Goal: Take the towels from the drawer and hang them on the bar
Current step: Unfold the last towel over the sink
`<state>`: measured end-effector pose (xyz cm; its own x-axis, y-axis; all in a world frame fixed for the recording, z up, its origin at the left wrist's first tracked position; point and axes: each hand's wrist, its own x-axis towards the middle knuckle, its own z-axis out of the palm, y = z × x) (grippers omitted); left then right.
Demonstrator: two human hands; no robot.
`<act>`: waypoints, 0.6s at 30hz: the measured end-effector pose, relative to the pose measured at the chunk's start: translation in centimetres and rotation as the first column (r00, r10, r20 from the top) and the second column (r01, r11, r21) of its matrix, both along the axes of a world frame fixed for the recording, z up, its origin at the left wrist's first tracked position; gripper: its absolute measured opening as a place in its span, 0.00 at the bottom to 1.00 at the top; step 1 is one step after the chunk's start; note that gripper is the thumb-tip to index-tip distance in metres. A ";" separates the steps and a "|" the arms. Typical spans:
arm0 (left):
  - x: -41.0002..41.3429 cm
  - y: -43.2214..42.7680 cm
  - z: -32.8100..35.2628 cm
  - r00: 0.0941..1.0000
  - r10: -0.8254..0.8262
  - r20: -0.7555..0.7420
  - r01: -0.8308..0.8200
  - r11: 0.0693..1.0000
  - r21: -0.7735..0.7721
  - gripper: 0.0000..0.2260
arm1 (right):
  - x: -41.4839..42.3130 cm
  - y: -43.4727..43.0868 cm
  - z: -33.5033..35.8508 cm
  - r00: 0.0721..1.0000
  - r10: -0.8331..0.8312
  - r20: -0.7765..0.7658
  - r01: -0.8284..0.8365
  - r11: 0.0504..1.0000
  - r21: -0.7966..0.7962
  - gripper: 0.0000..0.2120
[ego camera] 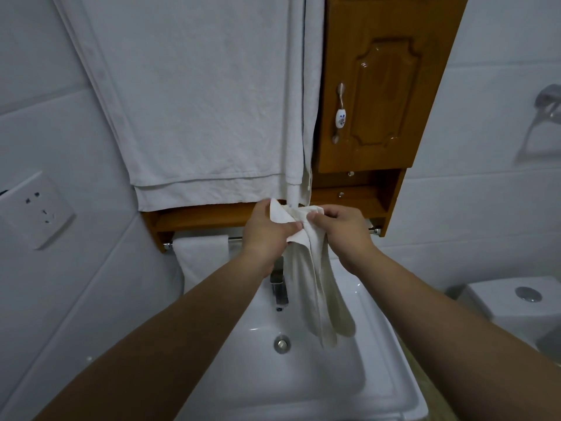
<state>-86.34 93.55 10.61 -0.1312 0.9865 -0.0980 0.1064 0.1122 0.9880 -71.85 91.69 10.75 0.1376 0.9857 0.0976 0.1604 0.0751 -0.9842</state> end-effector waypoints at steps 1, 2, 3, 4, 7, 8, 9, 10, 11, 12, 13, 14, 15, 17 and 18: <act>-0.1 -0.1 0.1 0.993 -0.004 -0.118 0.011 0.998 0.058 0.40 | 0.1 0.1 -0.1 0.999 0.010 -0.034 -0.010 1.000 -0.024 0.06; -0.1 -0.3 0.4 0.974 -0.004 -0.226 0.028 0.994 0.105 0.43 | 0.3 0.1 -0.2 0.997 0.020 -0.069 -0.023 0.999 -0.047 0.06; -0.1 -0.5 0.7 0.951 0.000 -0.309 0.048 0.988 0.146 0.44 | 0.4 0.2 -0.2 0.994 0.029 -0.102 -0.036 0.997 -0.065 0.07; 0.0 -0.7 0.8 0.930 0.000 -0.368 0.073 0.980 0.185 0.41 | 0.5 0.3 -0.2 0.990 0.038 -0.133 -0.049 0.996 -0.077 0.09; 0.1 -0.6 0.5 0.879 -0.043 -0.475 0.153 0.968 0.197 0.19 | 0.9 0.6 -0.2 0.980 0.067 -0.189 -0.082 0.994 -0.069 0.09; 0.1 -0.6 0.3 0.878 -0.066 -0.473 0.164 0.972 0.169 0.14 | 1.0 0.6 -0.1 0.980 0.070 -0.188 -0.084 0.994 -0.068 0.09; 0.1 -0.6 0.1 0.888 -0.086 -0.451 0.166 0.976 0.141 0.12 | 1.1 0.6 -0.1 0.980 0.069 -0.184 -0.083 0.994 -0.068 0.08; 0.1 -0.4 0.0 0.903 -0.099 -0.418 0.163 0.979 0.121 0.09 | 1.1 0.7 -0.1 0.981 0.068 -0.184 -0.083 0.994 -0.072 0.08; 0.1 -0.3 -0.1 0.918 -0.104 -0.382 0.156 0.982 0.110 0.07 | 1.2 0.7 -0.2 0.980 0.065 -0.189 -0.082 0.993 -0.081 0.07; 0.0 -0.2 -0.1 0.936 -0.104 -0.337 0.147 0.984 0.102 0.04 | 1.2 0.7 -0.2 0.977 0.063 -0.204 -0.083 0.992 -0.092 0.07; 0.0 -0.3 0.0 0.955 -0.103 -0.279 0.133 0.987 0.091 0.03 | 1.2 0.7 -0.1 0.971 0.066 -0.228 -0.092 0.990 -0.105 0.06; 0.0 -0.3 0.0 0.972 -0.103 -0.213 0.121 0.990 0.070 0.03 | 1.2 0.7 0.0 0.964 0.074 -0.257 -0.107 0.987 -0.118 0.06; -0.1 -0.3 0.1 0.984 -0.106 -0.141 0.114 0.993 0.043 0.03 | 1.3 0.7 0.1 0.956 0.080 -0.284 -0.122 0.984 -0.133 0.06; -0.3 -0.4 0.3 0.991 -0.131 0.002 0.131 0.991 -0.026 0.02 | 1.5 0.7 0.1 0.948 0.083 -0.306 -0.139 0.977 -0.163 0.09; -0.4 -0.5 0.4 0.986 -0.155 0.069 0.159 0.986 -0.055 0.03 | 1.5 0.7 0.1 0.949 0.086 -0.305 -0.144 0.974 -0.174 0.11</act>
